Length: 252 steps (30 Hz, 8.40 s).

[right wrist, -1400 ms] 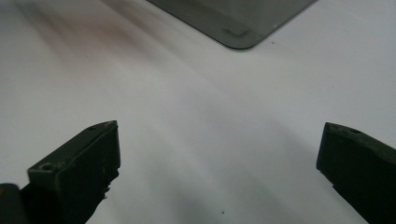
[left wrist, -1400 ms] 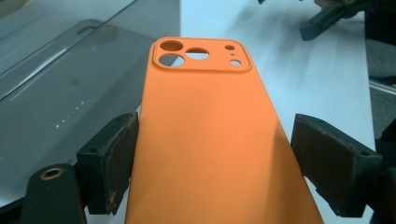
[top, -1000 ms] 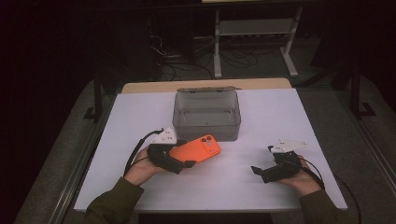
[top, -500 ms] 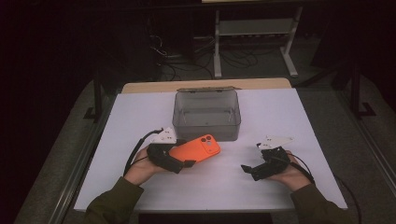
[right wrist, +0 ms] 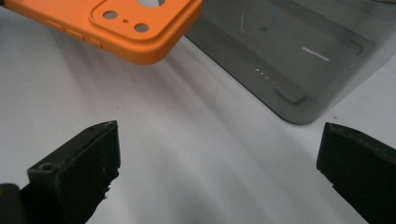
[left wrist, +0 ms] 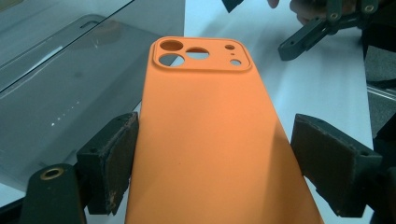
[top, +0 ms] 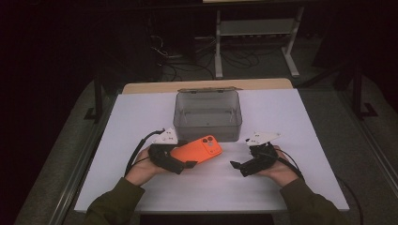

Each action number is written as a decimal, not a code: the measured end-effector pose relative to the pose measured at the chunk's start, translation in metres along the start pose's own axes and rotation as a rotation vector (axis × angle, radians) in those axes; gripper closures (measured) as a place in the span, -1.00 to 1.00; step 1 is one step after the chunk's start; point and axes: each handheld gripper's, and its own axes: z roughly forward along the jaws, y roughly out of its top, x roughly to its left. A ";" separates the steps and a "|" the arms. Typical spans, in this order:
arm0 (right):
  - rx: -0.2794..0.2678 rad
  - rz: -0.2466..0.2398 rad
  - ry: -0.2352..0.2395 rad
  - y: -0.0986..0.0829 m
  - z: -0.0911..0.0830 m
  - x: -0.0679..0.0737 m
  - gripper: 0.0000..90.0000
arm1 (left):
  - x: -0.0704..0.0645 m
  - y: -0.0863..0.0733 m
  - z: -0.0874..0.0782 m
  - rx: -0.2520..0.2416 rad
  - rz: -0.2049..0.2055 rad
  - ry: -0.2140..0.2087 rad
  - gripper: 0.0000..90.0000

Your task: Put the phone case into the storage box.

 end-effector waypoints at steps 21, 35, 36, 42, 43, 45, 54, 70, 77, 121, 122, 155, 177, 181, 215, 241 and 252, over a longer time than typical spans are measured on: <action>0.015 -0.098 -0.057 0.012 0.018 0.010 -1.00 | 0.002 0.002 0.000 -0.011 -0.008 -0.008 -0.63; 0.010 -0.226 -0.140 0.011 0.018 0.016 -1.00 | 0.004 0.001 0.001 -0.011 -0.011 -0.012 -0.63; 0.011 -0.233 -0.146 0.011 0.019 0.017 -1.00 | 0.004 0.001 0.001 -0.011 -0.013 -0.014 -0.63; 0.023 -0.307 -0.191 0.009 0.023 0.022 -1.00 | 0.005 0.001 0.001 -0.014 -0.016 -0.012 -0.63; 0.023 -0.319 -0.199 0.009 0.023 0.023 -1.00 | 0.005 0.001 0.001 -0.015 -0.017 -0.014 -0.63; 0.023 -0.348 -0.217 0.009 0.024 0.026 -1.00 | 0.005 0.002 0.001 -0.013 -0.012 -0.013 -0.63; 0.015 -0.445 -0.287 0.008 0.025 0.032 -1.00 | 0.005 0.002 0.002 -0.012 -0.011 -0.016 -0.63; 0.001 -0.557 -0.367 0.008 0.026 0.039 -1.00 | 0.004 0.002 0.003 -0.006 -0.009 -0.015 -0.63; 0.001 -0.624 -0.408 0.007 0.028 0.044 -1.00 | 0.005 0.002 0.003 -0.008 -0.011 -0.015 -0.63; -0.030 -0.945 -0.606 0.005 0.034 0.067 -1.00 | 0.005 0.004 0.003 -0.010 -0.006 -0.017 -0.63; -0.029 -0.958 -0.612 0.006 0.034 0.068 -1.00 | 0.005 0.004 0.002 -0.010 -0.008 -0.016 -0.63; -0.080 -1.124 -0.641 0.022 0.060 0.095 -1.00 | 0.006 0.005 0.001 -0.017 -0.009 -0.016 -0.63; -0.142 -1.217 -0.686 0.027 0.076 0.111 -1.00 | 0.007 0.005 0.001 -0.021 -0.013 -0.010 -0.63; -0.148 -1.233 -0.692 0.026 0.078 0.113 -1.00 | 0.007 0.005 0.001 -0.019 -0.012 -0.011 -0.63; -0.156 -1.294 -0.738 0.025 0.082 0.127 -0.68 | 0.007 0.006 0.002 -0.017 -0.009 -0.006 -0.63; -0.129 -1.267 -0.716 0.021 0.080 0.135 0.03 | 0.009 0.005 0.003 -0.018 -0.017 -0.005 -0.63; -0.140 -1.269 -0.712 0.020 0.079 0.137 0.24 | 0.009 0.005 0.002 -0.019 -0.017 -0.007 -0.63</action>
